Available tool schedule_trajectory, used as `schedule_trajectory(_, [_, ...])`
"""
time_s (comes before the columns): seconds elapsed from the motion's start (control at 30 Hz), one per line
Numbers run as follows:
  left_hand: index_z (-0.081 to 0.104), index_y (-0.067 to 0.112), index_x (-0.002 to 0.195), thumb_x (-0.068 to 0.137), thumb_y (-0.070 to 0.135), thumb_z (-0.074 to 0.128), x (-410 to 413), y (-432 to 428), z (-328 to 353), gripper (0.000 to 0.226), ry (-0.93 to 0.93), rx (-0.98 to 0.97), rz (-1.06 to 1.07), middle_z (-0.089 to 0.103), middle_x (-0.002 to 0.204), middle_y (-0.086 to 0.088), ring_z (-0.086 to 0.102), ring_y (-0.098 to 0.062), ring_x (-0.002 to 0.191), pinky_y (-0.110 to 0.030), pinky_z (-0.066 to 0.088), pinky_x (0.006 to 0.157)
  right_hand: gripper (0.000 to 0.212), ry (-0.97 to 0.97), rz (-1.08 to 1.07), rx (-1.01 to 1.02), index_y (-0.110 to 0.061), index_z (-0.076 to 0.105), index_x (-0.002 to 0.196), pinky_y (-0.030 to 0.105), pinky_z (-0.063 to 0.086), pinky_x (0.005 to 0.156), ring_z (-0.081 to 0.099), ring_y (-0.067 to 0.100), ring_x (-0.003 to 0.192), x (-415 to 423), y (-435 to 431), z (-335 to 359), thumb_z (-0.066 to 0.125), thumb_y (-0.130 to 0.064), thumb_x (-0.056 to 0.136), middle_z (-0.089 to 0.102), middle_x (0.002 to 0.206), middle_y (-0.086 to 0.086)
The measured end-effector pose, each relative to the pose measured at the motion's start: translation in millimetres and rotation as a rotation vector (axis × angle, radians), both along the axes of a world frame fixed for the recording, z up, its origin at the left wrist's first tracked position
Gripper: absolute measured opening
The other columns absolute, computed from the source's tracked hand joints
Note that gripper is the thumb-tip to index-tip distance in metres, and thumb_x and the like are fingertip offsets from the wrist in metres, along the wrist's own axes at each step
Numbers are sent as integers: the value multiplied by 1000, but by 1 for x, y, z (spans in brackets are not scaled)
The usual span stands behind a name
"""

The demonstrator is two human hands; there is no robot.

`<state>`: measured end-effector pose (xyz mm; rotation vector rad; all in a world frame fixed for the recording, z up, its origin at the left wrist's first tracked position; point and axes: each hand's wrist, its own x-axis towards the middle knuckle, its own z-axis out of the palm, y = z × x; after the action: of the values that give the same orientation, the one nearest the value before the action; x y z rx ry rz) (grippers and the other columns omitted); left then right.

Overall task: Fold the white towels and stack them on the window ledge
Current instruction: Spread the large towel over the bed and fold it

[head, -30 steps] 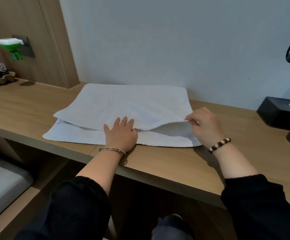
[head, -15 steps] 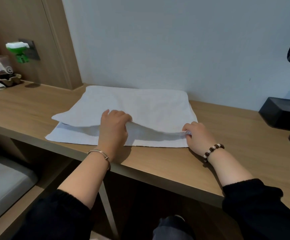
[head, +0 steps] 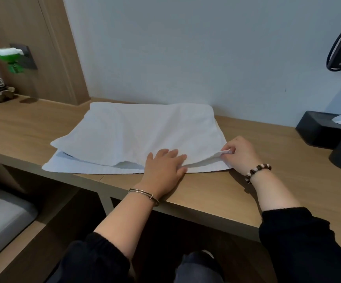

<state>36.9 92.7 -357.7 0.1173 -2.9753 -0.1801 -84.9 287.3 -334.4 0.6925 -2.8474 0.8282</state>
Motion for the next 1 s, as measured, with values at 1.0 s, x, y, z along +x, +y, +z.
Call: schedule_trajectory(1.0, [73, 10, 94, 94, 23, 53, -19, 30, 1, 24, 349, 197, -166, 64, 93, -3, 56, -20, 88, -30, 43, 71, 12, -106, 327, -24, -14, 77, 87, 0, 36, 73, 55, 3, 90, 31, -8, -1, 78, -13, 75, 63, 100, -7])
